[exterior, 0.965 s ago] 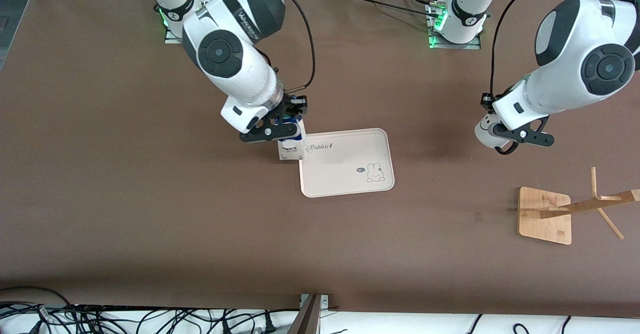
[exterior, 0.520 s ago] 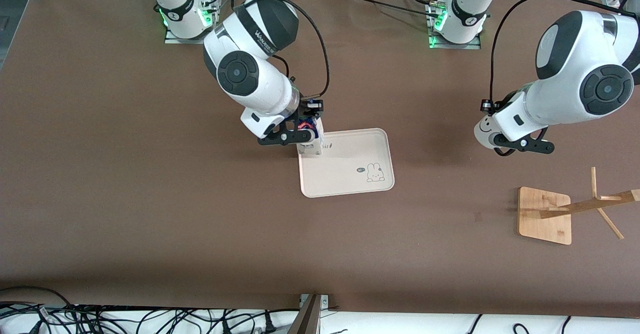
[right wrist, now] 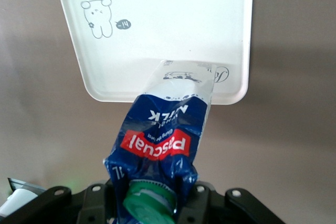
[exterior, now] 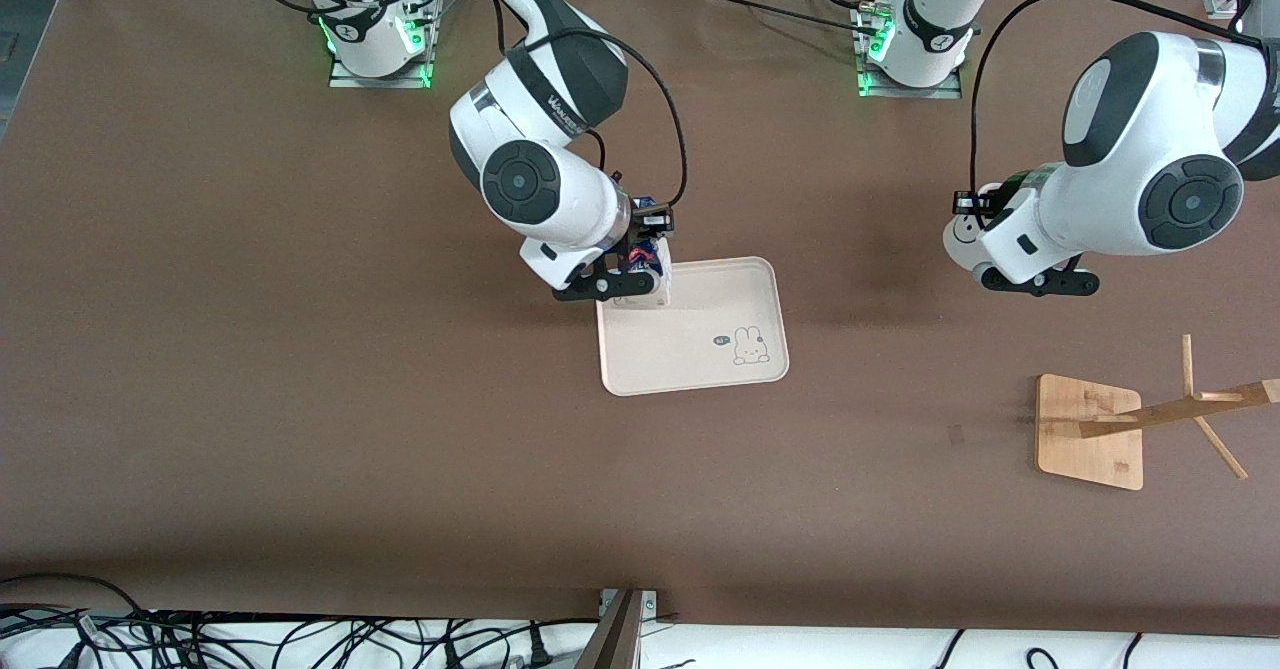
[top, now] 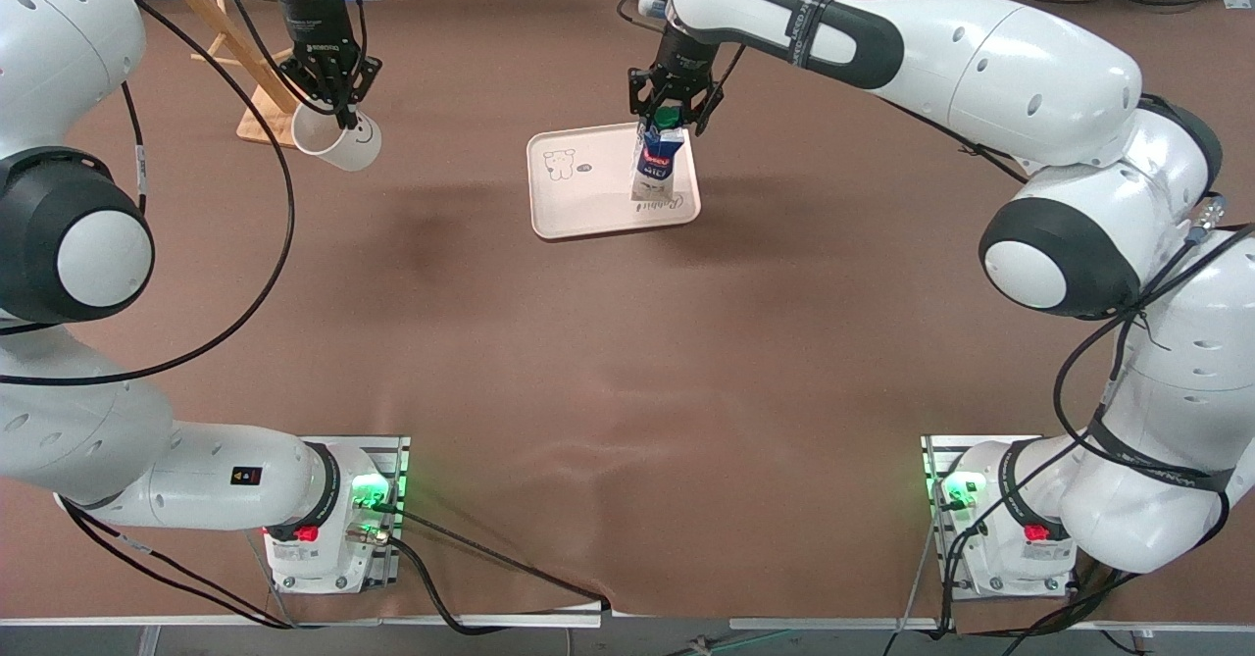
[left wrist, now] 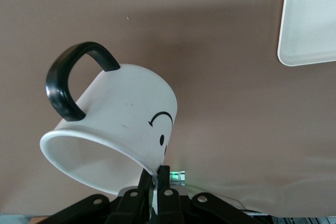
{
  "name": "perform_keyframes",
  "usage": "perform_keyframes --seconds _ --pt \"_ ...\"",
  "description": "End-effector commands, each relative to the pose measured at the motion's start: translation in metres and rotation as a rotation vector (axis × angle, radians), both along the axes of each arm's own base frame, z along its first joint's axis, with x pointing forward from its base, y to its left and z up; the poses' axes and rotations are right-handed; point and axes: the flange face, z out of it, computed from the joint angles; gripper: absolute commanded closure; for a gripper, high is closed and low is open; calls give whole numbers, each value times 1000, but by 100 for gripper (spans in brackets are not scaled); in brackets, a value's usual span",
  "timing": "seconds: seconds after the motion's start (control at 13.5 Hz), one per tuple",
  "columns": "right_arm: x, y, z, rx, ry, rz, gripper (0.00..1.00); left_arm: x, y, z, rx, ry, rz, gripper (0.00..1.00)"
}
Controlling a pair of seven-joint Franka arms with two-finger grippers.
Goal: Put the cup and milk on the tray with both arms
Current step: 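Carry the carton over the tray and lower it with the right gripper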
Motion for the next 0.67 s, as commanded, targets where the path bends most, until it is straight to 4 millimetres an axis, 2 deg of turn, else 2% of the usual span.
perform_keyframes --seconds 0.0,0.37,0.59 --pt "5 1 -11 -2 11 38 60 7 -5 0 3 52 33 100" --pt "19 -16 -23 -21 -10 74 60 14 -6 1 13 87 70 100" --pt "24 -17 -24 -15 -26 68 60 15 -6 -3 13 97 71 100"
